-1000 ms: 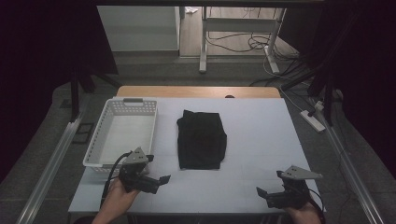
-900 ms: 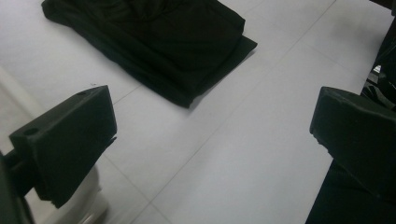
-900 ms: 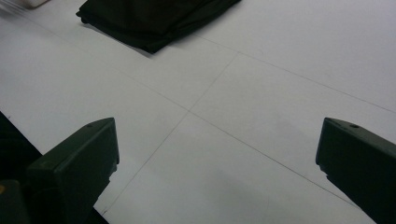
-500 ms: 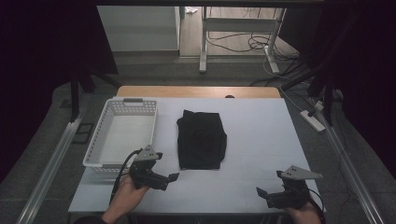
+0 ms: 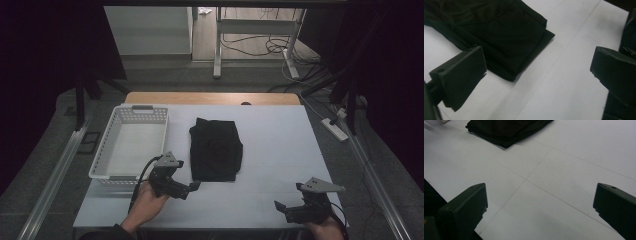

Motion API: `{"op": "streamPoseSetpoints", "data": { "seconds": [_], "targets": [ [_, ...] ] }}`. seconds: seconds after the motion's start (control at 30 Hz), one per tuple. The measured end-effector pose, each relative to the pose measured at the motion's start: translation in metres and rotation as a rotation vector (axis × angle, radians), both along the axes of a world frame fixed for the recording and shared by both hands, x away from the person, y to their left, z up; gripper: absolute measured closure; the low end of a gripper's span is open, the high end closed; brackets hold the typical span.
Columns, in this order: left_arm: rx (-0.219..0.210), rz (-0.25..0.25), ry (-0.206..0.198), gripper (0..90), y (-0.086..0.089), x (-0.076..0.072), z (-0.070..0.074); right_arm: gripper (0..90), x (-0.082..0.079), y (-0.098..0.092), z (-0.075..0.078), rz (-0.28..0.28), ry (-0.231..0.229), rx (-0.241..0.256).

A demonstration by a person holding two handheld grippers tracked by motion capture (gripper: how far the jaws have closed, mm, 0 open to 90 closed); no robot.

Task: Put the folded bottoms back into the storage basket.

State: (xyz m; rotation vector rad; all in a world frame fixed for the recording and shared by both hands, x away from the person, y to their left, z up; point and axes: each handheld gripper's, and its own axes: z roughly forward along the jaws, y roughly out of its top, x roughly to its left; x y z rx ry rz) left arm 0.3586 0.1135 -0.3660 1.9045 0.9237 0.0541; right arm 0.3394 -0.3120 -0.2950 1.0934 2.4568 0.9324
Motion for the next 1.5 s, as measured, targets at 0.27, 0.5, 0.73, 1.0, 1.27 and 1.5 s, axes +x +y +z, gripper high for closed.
{"op": "streamPoseSetpoints", "data": {
  "seconds": [0.27, 0.5, 0.73, 1.0, 1.27, 1.5],
  "targets": [
    [0.019, 0.001, -0.013, 0.0, -0.01, 0.011, -0.004, 0.0, 0.0, 0.0, 0.0, 0.002, -0.001, -0.002],
    [0.025, -0.008, -0.033, 0.0, -0.021, 0.024, -0.007, 0.0, 0.0, 0.0, 0.0, 0.002, 0.0, -0.003],
    [0.039, -0.003, -0.019, 0.0, -0.028, 0.037, -0.009, 0.0, 0.0, 0.0, 0.0, 0.004, 0.001, -0.002],
    [0.057, 0.035, -0.013, 0.0, -0.033, 0.052, -0.012, 0.0, 0.0, 0.0, 0.0, 0.003, 0.002, 0.0],
    [0.078, 0.058, -0.017, 0.0, -0.038, 0.067, -0.012, 0.0, 0.0, 0.0, 0.0, 0.002, 0.003, 0.003],
    [0.082, 0.082, -0.004, 0.0, -0.043, 0.08, -0.015, 0.0, 0.0, 0.0, 0.0, 0.002, 0.003, 0.003]
  ]
}}
